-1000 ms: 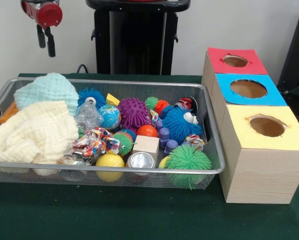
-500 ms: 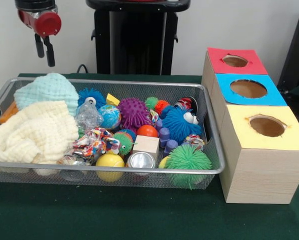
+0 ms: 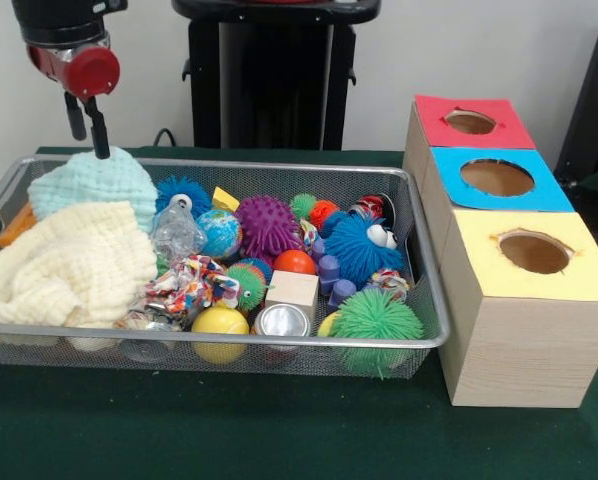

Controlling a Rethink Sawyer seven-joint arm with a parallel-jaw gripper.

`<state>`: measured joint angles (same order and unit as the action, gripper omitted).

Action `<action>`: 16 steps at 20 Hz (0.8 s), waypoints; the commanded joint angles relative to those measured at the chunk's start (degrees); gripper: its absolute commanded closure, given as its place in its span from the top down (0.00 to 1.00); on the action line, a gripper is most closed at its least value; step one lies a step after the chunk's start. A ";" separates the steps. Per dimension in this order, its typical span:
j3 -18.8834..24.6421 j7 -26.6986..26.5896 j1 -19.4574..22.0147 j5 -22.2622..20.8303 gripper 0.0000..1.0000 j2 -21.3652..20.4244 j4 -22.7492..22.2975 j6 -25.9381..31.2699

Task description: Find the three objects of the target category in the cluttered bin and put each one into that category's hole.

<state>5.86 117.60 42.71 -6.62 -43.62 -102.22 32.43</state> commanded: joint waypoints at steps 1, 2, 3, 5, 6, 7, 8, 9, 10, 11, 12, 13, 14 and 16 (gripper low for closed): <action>4.68 -2.87 -2.65 -1.31 1.00 2.12 5.76 7.83; 4.62 -2.83 -3.01 -1.32 1.00 2.63 6.90 8.35; 4.41 -2.56 -3.60 -1.41 1.00 3.39 8.47 8.84; 4.32 -2.27 -4.70 -1.45 1.00 5.30 12.04 10.06; 4.45 -2.26 -5.10 -1.34 1.00 6.22 13.50 10.43; 4.58 -2.08 -5.50 -1.18 1.00 7.04 14.85 10.38; 4.32 -1.65 -6.14 -1.08 1.00 7.57 16.10 11.14; 3.99 -1.01 -6.75 -0.93 1.00 7.90 16.97 11.48; 3.66 -0.37 -7.36 -0.77 1.00 8.24 17.84 11.83; 3.57 0.08 -7.76 -0.49 1.00 8.63 18.49 12.08; 3.39 0.42 -8.13 -0.32 1.00 9.05 19.18 12.31; 3.36 0.54 -8.33 -0.11 1.00 9.49 19.83 12.36; 3.31 0.56 -8.47 0.01 1.00 9.64 20.07 12.41; 3.32 0.20 -8.54 0.15 1.00 10.37 21.50 13.15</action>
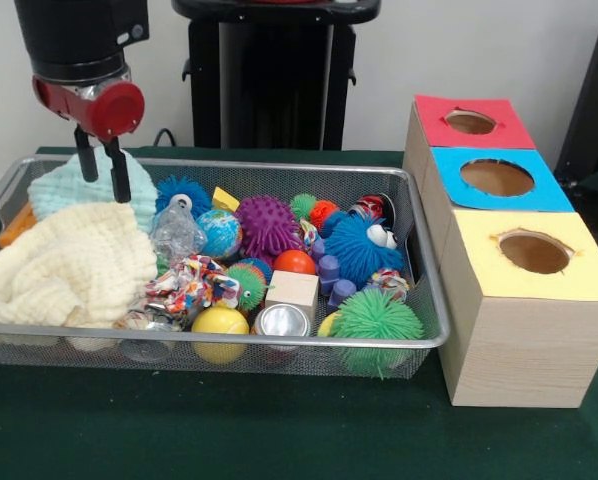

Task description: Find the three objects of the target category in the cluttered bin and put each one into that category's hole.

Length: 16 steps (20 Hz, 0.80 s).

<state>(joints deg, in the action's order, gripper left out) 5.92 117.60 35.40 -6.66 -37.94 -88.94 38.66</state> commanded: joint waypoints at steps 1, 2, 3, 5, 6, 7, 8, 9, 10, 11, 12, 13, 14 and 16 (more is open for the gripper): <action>3.24 0.19 -1.44 0.31 1.00 5.53 9.71 7.60; 3.21 0.19 -1.50 0.42 1.00 5.82 10.38 8.02; 3.18 0.18 -1.56 0.54 1.00 6.11 11.05 8.44; 3.19 0.35 -1.60 0.88 1.00 6.58 11.95 8.64; 3.40 0.16 -1.48 1.04 1.00 6.88 12.40 8.68; 3.17 0.05 -1.59 0.84 1.00 7.05 13.04 9.10; 3.16 0.09 -1.54 0.95 1.00 7.13 13.09 9.14; 2.97 0.17 -1.64 0.90 1.00 7.25 13.37 9.39; 2.82 0.28 -1.71 0.90 1.00 7.30 13.51 9.51; 2.66 0.44 -1.78 0.93 1.00 6.91 12.90 9.48; 2.48 0.53 -1.83 0.81 1.00 6.90 12.96 9.40; 2.26 0.56 -1.92 0.56 1.00 6.98 13.02 9.14; 2.04 0.59 -2.00 0.31 1.00 7.07 13.08 8.89; 0.89 1.76 -2.81 -0.71 1.00 9.07 13.39 7.49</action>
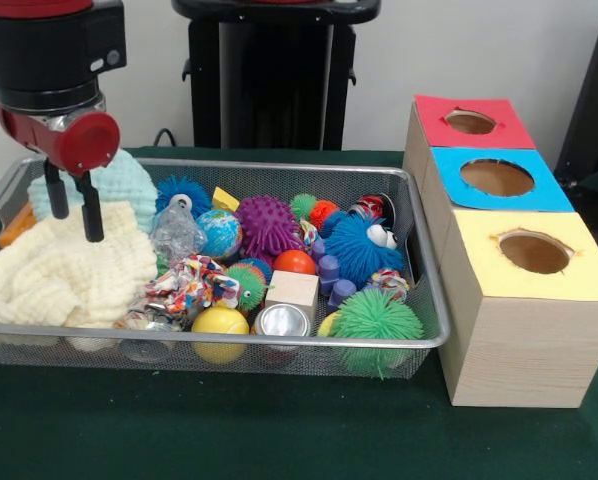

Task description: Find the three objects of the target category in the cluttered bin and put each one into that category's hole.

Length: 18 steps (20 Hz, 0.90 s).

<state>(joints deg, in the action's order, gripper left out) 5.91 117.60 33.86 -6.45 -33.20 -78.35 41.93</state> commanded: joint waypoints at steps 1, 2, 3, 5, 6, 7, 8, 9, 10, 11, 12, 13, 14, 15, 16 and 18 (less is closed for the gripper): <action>0.53 2.72 -1.47 -1.46 1.00 6.55 2.95 1.37; 0.53 3.48 -1.45 -1.72 1.00 8.79 3.53 -1.76; 0.23 4.09 -1.70 -2.06 1.00 10.39 4.57 -3.60; -0.23 4.16 -2.00 -2.31 1.00 12.01 6.13 -3.67; -0.18 3.92 -1.96 -2.22 1.00 12.22 6.31 -3.44; -0.22 3.62 -1.94 -2.38 1.00 12.35 6.46 -3.71; -0.26 3.19 -1.91 -2.55 1.00 12.48 6.71 -3.62; -0.46 2.96 -2.05 -2.78 1.00 12.57 6.77 -3.64; -0.48 2.79 -2.11 -2.87 1.00 12.72 6.90 -3.81; -0.64 2.64 -2.17 -3.05 1.00 12.87 7.03 -3.99; -0.71 2.54 -2.20 -3.11 1.00 13.00 7.09 -4.02; -0.78 2.44 -2.22 -3.17 1.00 13.12 7.15 -4.04; -0.81 2.38 -2.22 -3.27 1.00 13.28 7.10 -4.39; -0.85 2.37 -2.30 -3.34 1.00 13.46 7.13 -4.66; -0.83 2.31 -2.30 -3.29 1.00 13.81 7.47 -4.56; -0.98 2.36 -2.50 -3.43 1.00 14.14 7.66 -4.95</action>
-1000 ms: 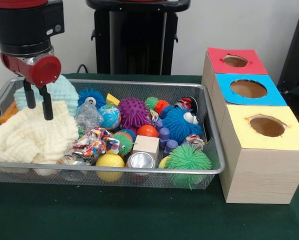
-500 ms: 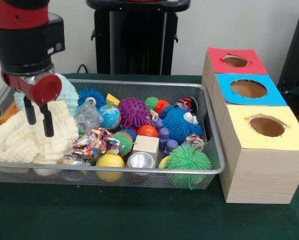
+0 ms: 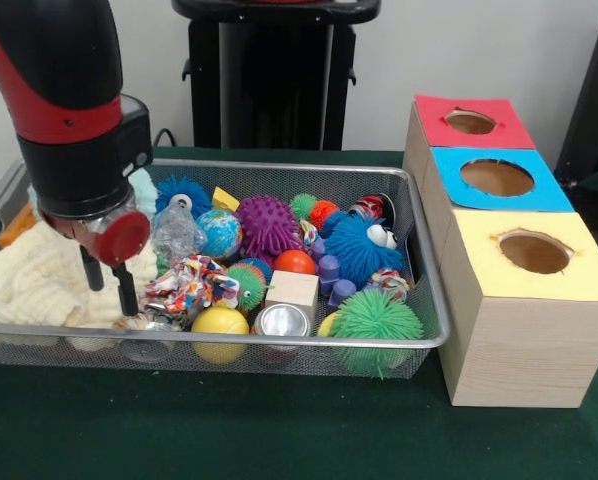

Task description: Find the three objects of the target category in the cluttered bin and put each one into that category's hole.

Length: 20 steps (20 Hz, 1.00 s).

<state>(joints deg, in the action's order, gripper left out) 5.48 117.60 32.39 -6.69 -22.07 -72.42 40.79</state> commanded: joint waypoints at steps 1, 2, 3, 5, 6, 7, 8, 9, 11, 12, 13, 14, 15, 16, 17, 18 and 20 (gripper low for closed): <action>-0.59 2.28 -1.07 -3.27 1.00 3.17 1.81 -3.94; -0.64 2.10 -1.11 -3.32 1.00 3.27 1.93 -3.76; -0.65 1.93 -1.11 -3.43 1.00 3.34 2.00 -3.84; -0.74 1.91 -1.23 -3.59 1.00 3.34 1.62 -4.13; -0.88 1.96 -1.32 -3.73 1.00 3.51 1.66 -4.31; -1.01 1.90 -1.41 -3.73 1.00 4.11 2.53 -3.71; -1.34 2.05 -1.62 -3.85 1.00 4.53 3.05 -3.40; -1.43 2.06 -1.71 -3.83 1.00 5.16 3.82 -3.22; -1.66 2.20 -1.95 -3.74 1.00 6.32 5.24 -3.08; -1.85 2.26 -2.12 -3.72 1.00 6.63 5.70 -2.97; -2.03 2.07 -2.22 -3.68 1.00 6.60 5.90 -2.40; -2.22 1.87 -2.32 -3.63 1.00 6.58 6.09 -1.83; -2.38 1.26 -2.29 -3.75 1.00 6.40 6.23 -1.22; -2.46 0.68 -2.15 -3.72 1.00 6.19 6.28 -0.50; -2.43 0.03 -1.90 -3.57 1.00 5.82 5.95 0.14; -2.38 -0.53 -1.60 -3.48 1.00 5.60 5.67 0.40; -2.49 -1.56 -1.08 -3.47 1.00 4.78 4.79 0.92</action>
<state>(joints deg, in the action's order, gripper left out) 2.77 117.60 30.37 -6.87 -19.14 -69.94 40.67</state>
